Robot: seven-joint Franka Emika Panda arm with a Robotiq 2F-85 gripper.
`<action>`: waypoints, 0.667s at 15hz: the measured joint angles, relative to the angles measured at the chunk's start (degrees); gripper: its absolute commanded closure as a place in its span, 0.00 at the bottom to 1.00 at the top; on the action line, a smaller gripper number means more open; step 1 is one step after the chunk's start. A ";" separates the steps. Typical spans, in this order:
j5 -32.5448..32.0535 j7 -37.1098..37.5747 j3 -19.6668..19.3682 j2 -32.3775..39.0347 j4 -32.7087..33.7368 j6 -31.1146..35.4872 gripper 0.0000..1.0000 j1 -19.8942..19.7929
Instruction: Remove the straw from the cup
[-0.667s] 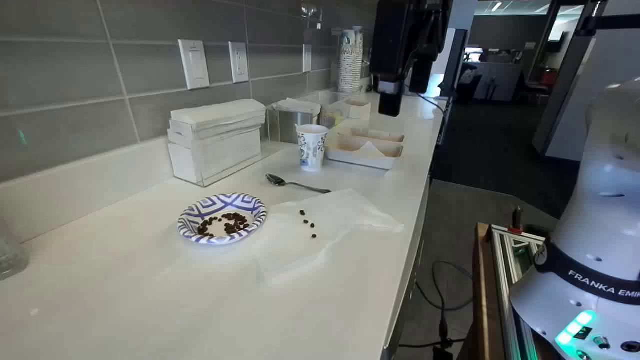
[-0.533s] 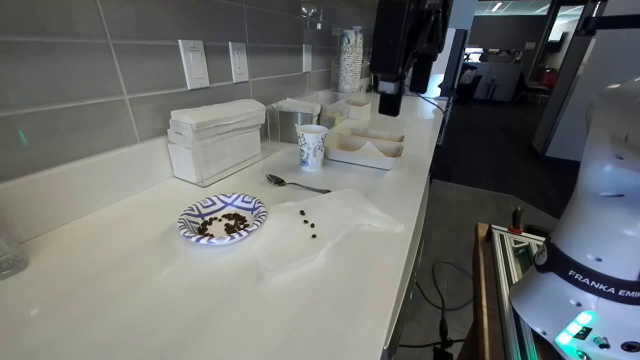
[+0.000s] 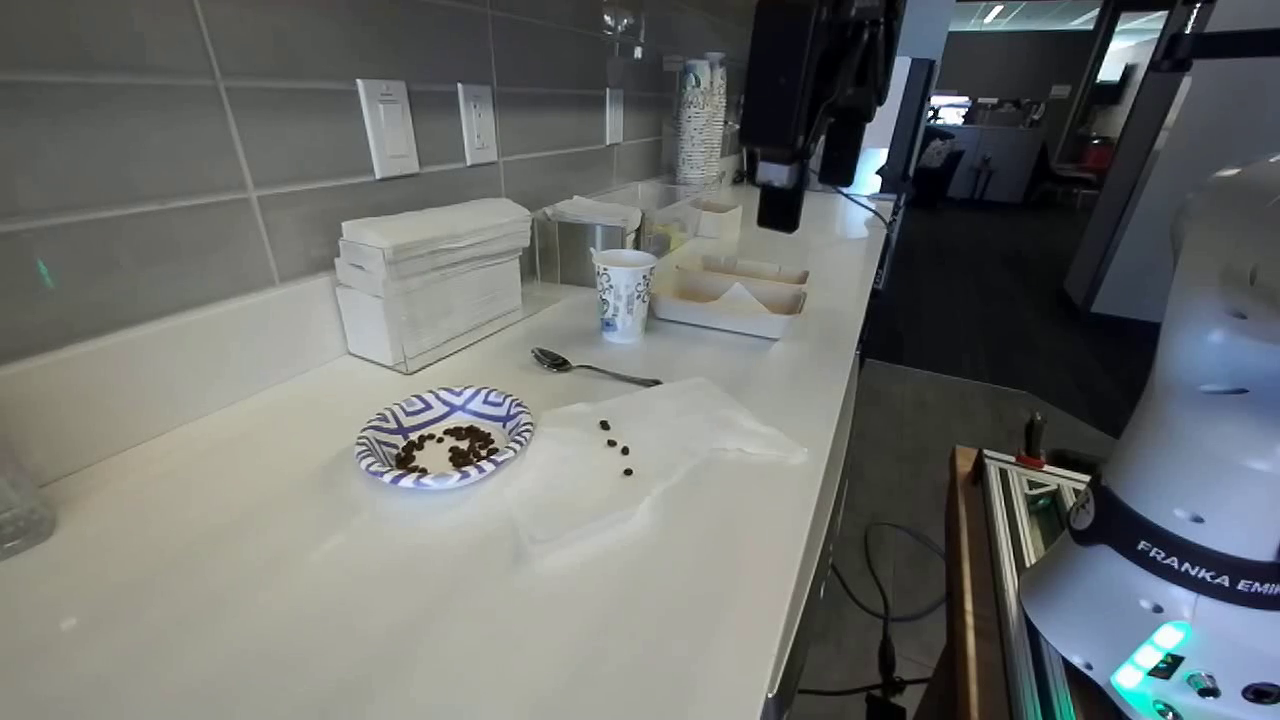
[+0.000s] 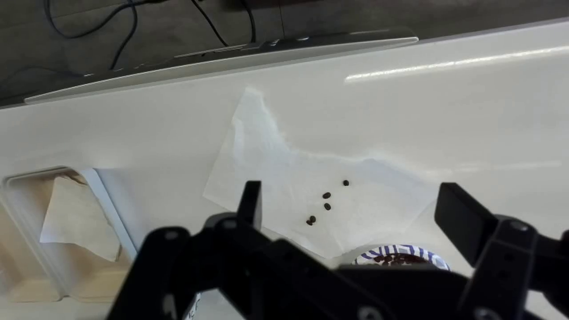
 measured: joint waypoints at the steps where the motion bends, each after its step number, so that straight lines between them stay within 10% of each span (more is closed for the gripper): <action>1: 0.00 0.00 0.00 0.00 0.00 0.00 0.00 0.00; 10: -6.69 -1.30 -6.58 5.51 -0.25 10.43 0.00 -7.04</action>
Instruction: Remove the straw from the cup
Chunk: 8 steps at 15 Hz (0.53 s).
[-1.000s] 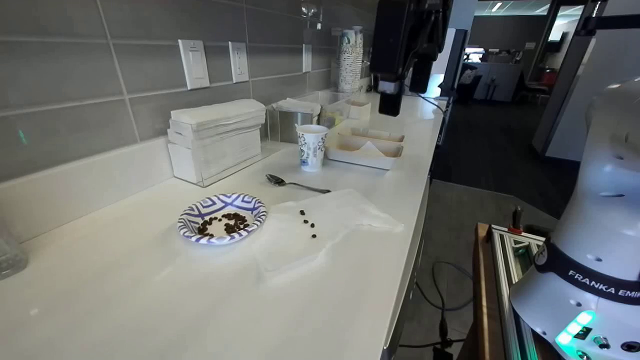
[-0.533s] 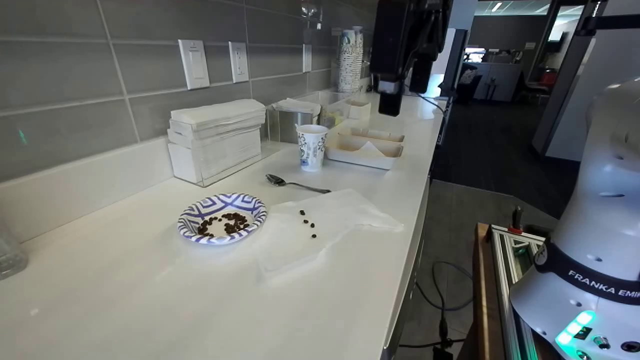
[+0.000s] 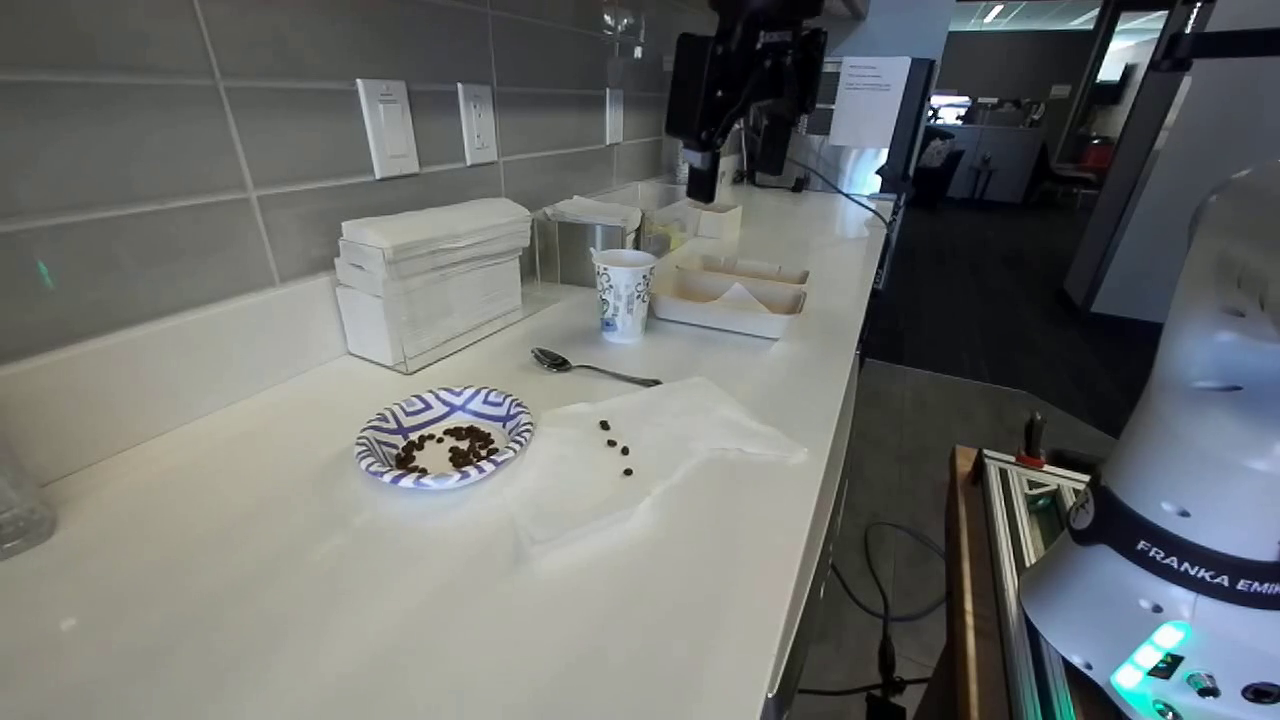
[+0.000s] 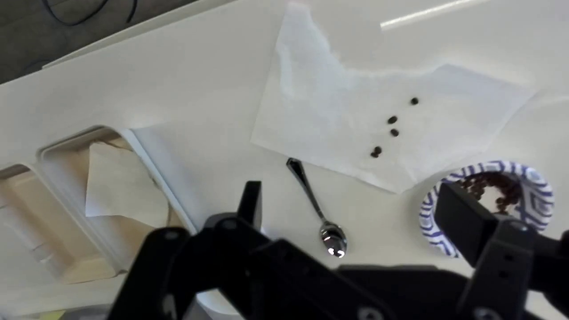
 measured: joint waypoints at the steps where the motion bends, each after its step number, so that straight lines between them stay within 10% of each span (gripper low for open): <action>1: -1.69 -0.30 -1.03 1.44 0.01 2.30 0.00 -1.18; 8: -13.74 -0.56 -4.77 13.89 4.28 13.05 0.00 -8.01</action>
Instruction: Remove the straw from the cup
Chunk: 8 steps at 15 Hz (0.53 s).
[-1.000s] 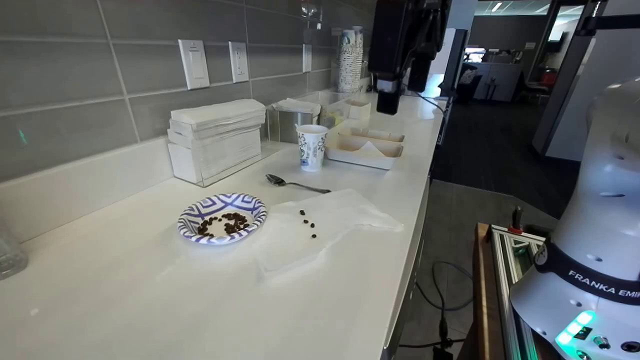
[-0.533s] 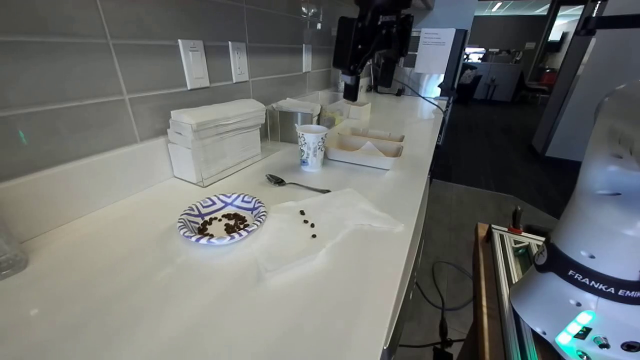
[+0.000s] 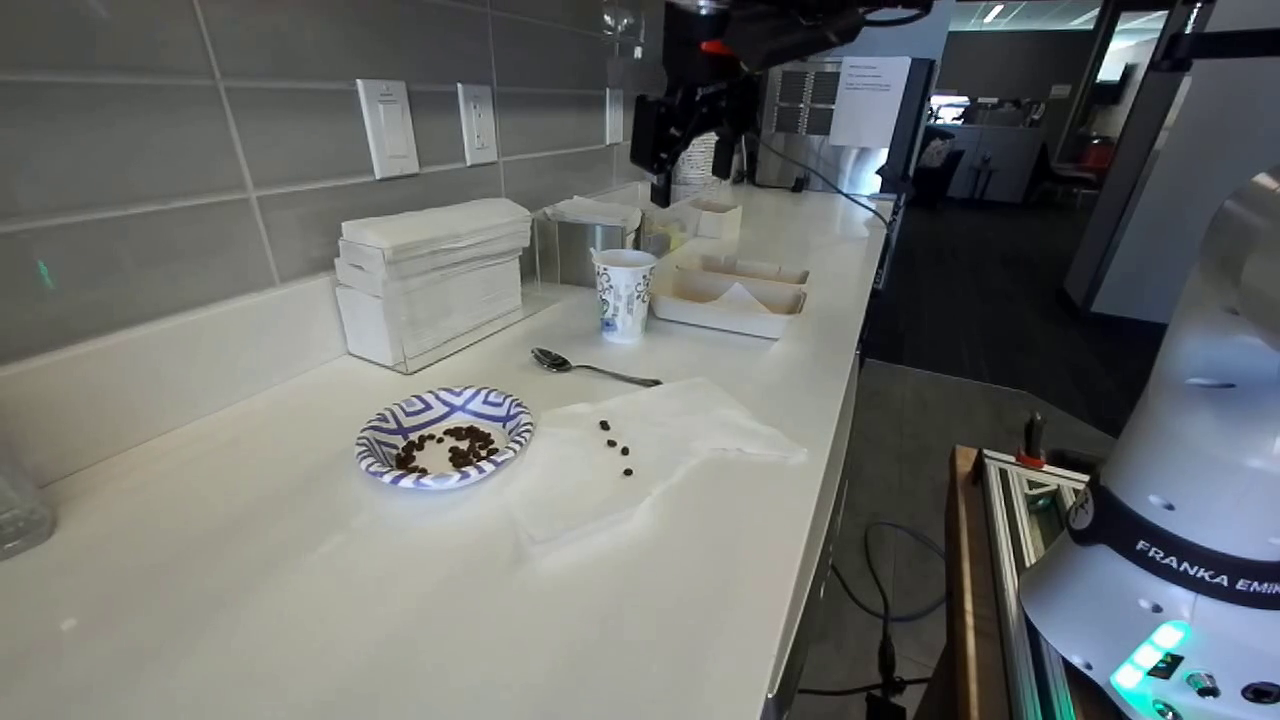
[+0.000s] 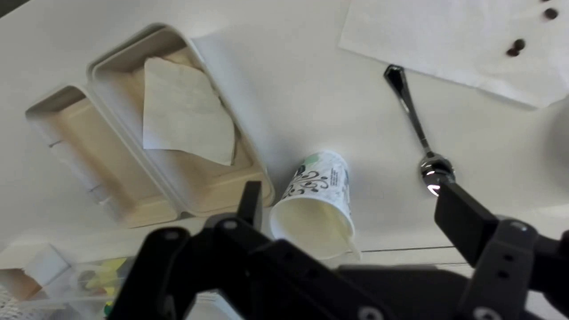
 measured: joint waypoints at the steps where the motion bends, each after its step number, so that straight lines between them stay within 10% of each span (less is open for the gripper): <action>1: -1.49 0.00 -0.31 1.87 1.26 0.59 0.00 -0.47; 8: -6.12 3.63 -0.16 13.97 11.10 3.33 0.00 1.19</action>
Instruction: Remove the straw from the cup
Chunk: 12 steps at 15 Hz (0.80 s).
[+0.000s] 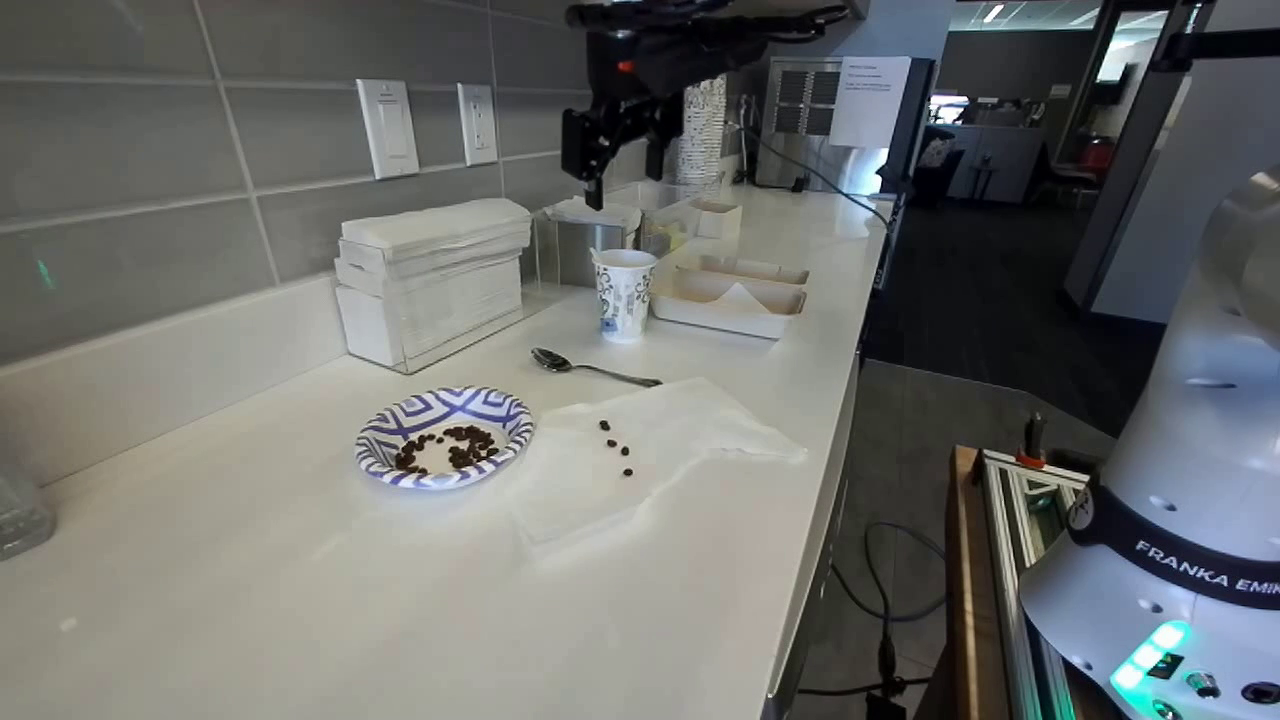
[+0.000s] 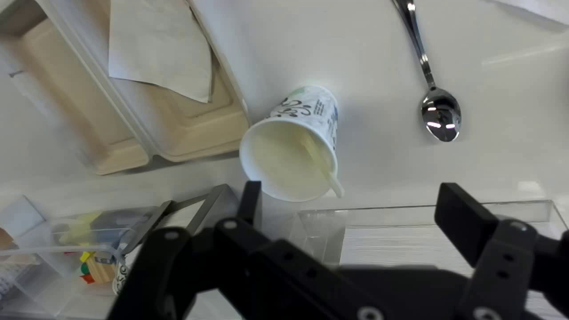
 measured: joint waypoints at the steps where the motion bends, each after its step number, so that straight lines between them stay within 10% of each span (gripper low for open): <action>1: -0.38 1.01 0.00 1.46 1.17 0.00 0.00 0.50; 12: -6.60 7.10 -4.66 12.30 7.10 1.51 0.00 4.06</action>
